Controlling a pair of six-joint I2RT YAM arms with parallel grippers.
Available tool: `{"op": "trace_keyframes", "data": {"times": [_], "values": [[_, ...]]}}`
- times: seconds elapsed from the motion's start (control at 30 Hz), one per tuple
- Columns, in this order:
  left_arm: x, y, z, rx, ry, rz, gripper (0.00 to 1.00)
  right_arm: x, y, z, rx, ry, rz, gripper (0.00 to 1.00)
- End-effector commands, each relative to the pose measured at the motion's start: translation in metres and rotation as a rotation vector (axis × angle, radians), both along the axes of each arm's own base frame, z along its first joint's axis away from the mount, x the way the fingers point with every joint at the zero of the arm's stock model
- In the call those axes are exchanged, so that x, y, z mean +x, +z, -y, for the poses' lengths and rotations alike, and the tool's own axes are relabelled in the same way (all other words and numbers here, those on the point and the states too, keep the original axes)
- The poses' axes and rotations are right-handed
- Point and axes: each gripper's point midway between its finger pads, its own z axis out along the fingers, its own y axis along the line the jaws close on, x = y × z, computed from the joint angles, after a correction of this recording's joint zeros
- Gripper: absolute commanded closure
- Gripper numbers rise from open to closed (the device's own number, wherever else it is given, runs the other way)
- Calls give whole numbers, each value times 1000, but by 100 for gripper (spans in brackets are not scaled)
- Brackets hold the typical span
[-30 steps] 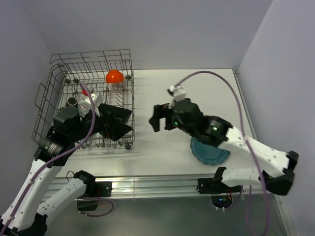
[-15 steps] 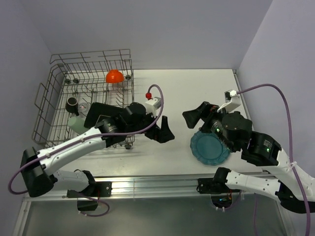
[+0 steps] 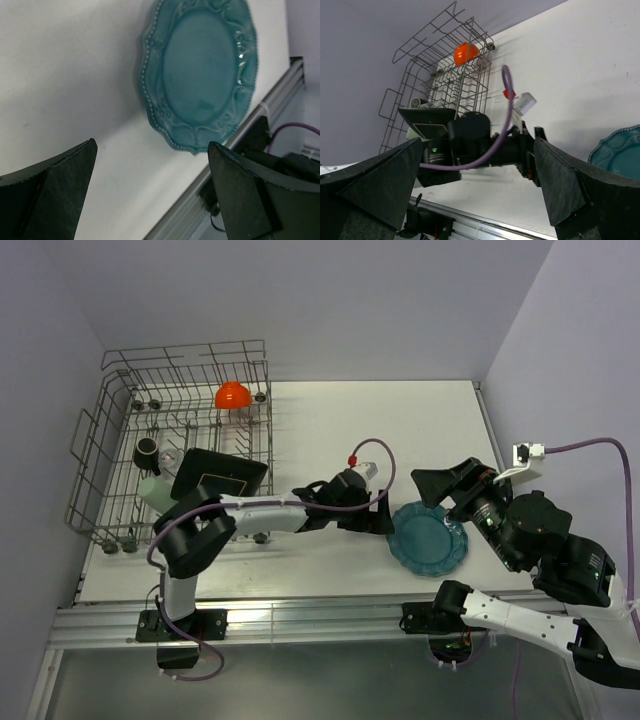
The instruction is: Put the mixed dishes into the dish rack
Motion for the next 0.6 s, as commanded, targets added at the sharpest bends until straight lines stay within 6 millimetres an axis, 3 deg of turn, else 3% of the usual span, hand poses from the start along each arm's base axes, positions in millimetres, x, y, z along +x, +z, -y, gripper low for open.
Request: {"op": "trace_keyframes", "data": {"times": [0.0, 0.03, 0.33, 0.57], "values": [[13, 26, 38, -115, 55, 33, 1, 0, -2, 11, 12, -45, 1, 0], [15, 11, 40, -99, 78, 9, 1, 0, -4, 11, 3, -42, 2, 0], [27, -19, 58, -48, 138, -3, 2, -6, -4, 22, 26, -38, 34, 0], [22, -42, 70, -23, 139, -32, 10, -11, -5, 28, 50, -36, 48, 0]]}}
